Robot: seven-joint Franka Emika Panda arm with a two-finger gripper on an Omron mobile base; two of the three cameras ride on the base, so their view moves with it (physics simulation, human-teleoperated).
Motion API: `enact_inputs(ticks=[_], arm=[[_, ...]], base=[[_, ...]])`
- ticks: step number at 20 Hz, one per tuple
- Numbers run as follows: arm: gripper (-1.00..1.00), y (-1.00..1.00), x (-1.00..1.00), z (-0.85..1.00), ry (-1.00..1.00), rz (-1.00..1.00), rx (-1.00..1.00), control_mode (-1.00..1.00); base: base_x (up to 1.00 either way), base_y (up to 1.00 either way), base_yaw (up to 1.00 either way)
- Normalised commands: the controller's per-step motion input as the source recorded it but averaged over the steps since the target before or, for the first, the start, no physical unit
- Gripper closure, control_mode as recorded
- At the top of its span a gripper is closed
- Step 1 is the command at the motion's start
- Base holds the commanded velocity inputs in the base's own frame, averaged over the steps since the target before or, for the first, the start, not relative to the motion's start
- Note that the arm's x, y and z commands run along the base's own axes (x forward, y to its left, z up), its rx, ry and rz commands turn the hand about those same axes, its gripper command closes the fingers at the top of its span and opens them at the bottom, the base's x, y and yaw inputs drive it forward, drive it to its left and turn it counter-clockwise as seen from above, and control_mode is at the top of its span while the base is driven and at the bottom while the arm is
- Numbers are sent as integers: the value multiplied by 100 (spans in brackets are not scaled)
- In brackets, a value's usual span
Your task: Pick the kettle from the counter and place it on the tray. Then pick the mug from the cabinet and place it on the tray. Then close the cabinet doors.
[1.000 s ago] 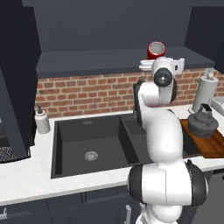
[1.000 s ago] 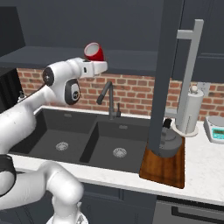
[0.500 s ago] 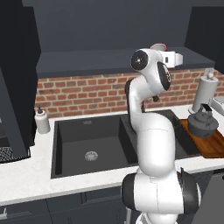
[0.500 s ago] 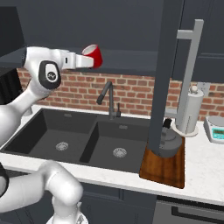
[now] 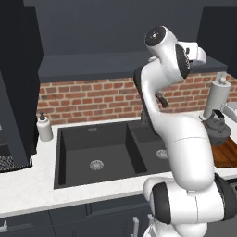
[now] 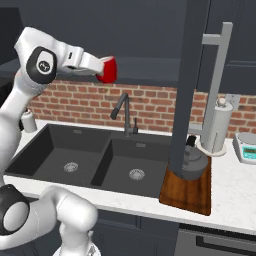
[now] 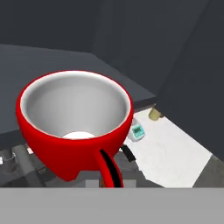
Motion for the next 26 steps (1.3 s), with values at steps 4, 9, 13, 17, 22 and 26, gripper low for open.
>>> enact_inputs(ticks=[4,9,13,17,22,26], arm=[[100,1,-53,-4,12,0,15,-100],[100,4,-39,-25,0,0,6,-100],[100,-2,-15,-42,-2,-7,0,-100],[100,-2,-3,-40,0,-14,0,-100],[100,-8,-4,-28,-2,-20,0,-100],[100,-11,-30,-14,0,-22,3,-100]], base=[[0,0,0],[0,0,0],[0,0,0],[0,0,0],[0,0,0],[0,0,0]])
